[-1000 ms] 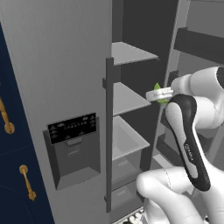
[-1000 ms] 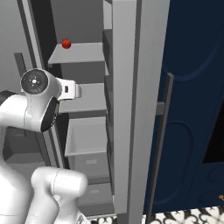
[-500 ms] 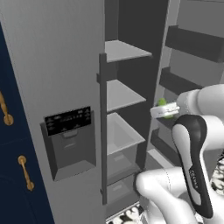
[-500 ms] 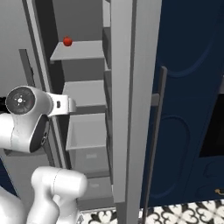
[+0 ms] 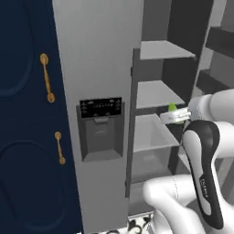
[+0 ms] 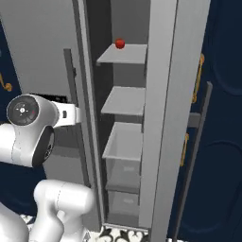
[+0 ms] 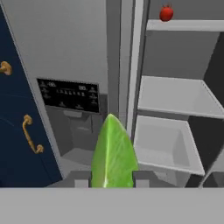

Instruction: Grab a lemon wedge from the fridge and one ice cube from the ice bowl, and put them in the glass of lemonade.

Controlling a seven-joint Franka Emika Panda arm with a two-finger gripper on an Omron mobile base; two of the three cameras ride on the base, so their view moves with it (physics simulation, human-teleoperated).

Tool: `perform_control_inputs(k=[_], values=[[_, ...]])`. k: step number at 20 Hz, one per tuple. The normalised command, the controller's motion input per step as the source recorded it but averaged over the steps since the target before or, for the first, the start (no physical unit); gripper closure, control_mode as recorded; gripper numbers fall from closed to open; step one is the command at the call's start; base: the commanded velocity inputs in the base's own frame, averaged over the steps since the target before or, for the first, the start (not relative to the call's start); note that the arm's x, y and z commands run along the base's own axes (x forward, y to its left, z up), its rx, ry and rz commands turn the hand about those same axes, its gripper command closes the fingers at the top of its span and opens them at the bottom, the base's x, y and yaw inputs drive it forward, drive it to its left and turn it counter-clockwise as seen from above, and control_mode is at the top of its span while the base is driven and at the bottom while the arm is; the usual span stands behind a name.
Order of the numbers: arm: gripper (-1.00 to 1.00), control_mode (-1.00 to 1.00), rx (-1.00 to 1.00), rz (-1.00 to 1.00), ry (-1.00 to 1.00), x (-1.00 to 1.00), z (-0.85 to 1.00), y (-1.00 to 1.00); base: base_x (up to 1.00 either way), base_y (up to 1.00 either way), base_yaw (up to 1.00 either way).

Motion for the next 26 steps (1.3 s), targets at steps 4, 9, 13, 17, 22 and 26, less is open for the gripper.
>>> perform_control_inputs(k=[4, 9, 13, 17, 22, 26], values=[[1.00, 1.00, 0.00, 0.00, 0.00, 0.00, 0.00, 0.00, -0.11, 0.24, 0.62], [1.00, 1.00, 0.00, 0.00, 0.00, 0.00, 0.00, 0.00, -0.03, 0.29, 0.61], [1.00, 1.00, 0.00, 0.00, 0.00, 0.00, 0.00, 0.00, 0.00, 0.28, 0.61], [1.00, 1.00, 0.00, 0.00, 0.00, 0.00, 0.00, 0.00, 0.00, 0.28, 0.61], [1.00, 1.00, 0.00, 0.00, 0.00, 0.00, 0.00, 0.00, 0.12, 0.19, 0.67], [1.00, 1.00, 0.00, 0.00, 0.00, 0.00, 0.00, 0.00, 0.23, 0.24, 0.65]])
